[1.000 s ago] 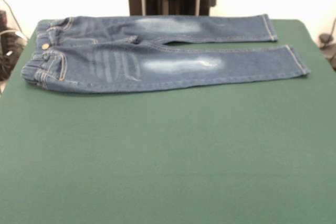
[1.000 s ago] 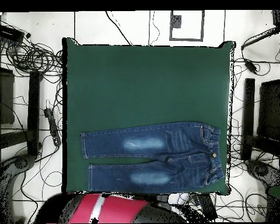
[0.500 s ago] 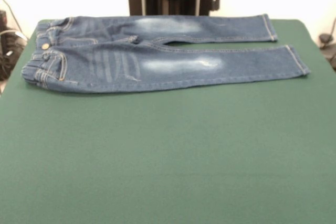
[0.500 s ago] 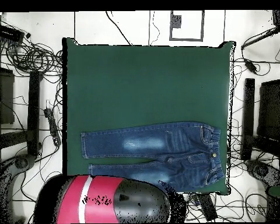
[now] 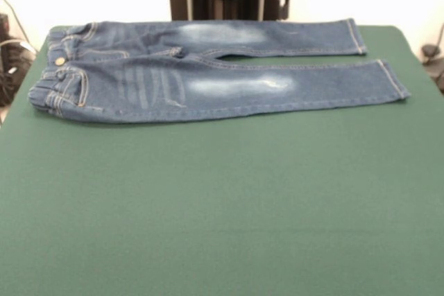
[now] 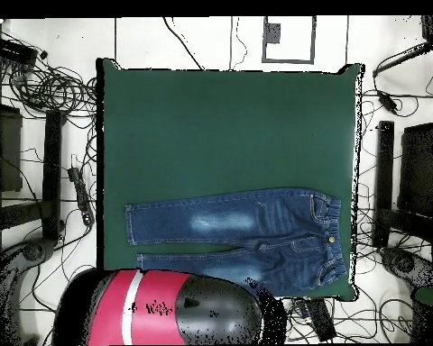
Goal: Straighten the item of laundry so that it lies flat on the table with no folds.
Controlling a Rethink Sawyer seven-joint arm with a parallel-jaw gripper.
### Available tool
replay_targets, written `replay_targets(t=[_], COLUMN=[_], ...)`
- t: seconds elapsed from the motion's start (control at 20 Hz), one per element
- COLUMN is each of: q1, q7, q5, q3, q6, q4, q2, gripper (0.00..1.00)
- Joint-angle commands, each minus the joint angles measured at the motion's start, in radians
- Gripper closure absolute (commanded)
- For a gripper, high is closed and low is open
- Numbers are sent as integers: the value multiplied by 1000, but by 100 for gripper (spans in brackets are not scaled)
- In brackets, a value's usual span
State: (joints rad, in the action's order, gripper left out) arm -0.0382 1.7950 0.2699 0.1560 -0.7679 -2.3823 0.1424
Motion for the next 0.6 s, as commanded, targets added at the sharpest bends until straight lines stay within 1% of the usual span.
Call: replay_targets(t=[0.05, 0.35, 0.6], q1=[-26, -99, -144], q7=[240, 287, 311], q5=[-147, -229, -269], q3=[-95, -113, -120], q6=[90, 19, -34], q4=[67, 51, 61], q2=[6, -35, -84], gripper=[100, 100, 100])
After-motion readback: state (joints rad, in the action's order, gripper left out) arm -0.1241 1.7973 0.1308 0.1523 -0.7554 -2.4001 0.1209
